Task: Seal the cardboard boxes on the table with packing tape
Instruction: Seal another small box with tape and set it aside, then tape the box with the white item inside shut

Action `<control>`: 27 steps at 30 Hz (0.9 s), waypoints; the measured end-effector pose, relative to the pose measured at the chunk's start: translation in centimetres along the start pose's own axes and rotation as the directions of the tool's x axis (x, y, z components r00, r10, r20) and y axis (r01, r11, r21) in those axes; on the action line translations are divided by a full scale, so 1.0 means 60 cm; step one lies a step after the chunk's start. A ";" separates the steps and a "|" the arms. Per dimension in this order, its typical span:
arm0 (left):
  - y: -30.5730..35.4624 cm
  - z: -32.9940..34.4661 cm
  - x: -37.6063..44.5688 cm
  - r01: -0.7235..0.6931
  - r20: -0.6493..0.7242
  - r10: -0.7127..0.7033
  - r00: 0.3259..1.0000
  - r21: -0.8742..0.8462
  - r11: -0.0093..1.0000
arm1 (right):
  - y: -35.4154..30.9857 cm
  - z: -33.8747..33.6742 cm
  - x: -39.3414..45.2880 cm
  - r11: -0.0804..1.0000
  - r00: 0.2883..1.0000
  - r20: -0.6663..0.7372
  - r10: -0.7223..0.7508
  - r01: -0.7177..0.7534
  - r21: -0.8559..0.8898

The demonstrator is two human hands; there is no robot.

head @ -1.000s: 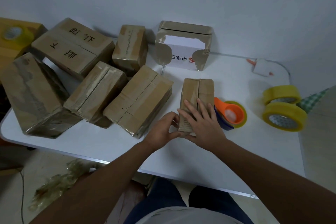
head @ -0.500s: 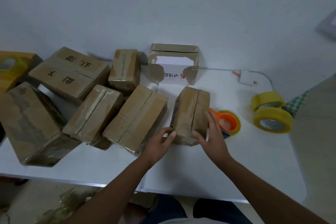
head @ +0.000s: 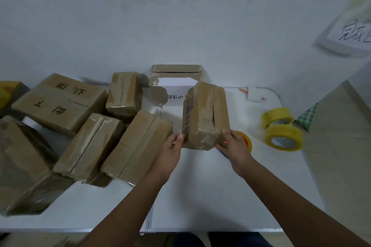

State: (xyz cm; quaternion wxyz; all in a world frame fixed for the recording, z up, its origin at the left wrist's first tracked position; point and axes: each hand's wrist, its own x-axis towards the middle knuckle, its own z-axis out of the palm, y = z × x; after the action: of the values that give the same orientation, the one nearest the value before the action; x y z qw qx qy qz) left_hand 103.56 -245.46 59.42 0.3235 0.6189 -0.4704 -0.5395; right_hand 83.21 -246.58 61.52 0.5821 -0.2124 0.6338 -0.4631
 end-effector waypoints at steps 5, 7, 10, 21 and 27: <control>0.033 0.036 0.065 0.009 0.008 -0.010 1.000 0.037 0.999 | -0.064 -0.034 0.065 0.997 0.983 -0.166 -0.076 0.078 0.008; 0.043 0.045 0.087 0.008 0.009 -0.009 1.000 0.056 0.998 | -0.082 -0.050 0.101 0.987 0.968 -0.228 -0.108 0.078 -0.137; 0.063 0.065 0.117 0.033 0.018 -0.034 0.999 0.071 0.997 | -0.102 -0.068 0.152 0.963 0.956 -0.270 -0.118 0.044 -0.266; 0.099 0.132 0.220 0.105 0.027 -0.107 0.994 0.071 0.992 | -0.149 -0.102 0.288 0.890 0.978 -0.146 -0.147 0.066 -0.452; 0.095 0.100 0.256 0.076 -0.124 -0.075 0.990 0.008 0.997 | -0.164 -0.057 0.271 0.604 0.802 0.023 -0.597 0.468 -0.645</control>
State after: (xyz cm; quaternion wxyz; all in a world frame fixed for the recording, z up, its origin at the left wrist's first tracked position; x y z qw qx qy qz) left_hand 96.02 -261.10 57.77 0.3275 0.6703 -0.4291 -0.5092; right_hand 73.57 -263.28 60.54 0.2480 -0.5250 0.7100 -0.3983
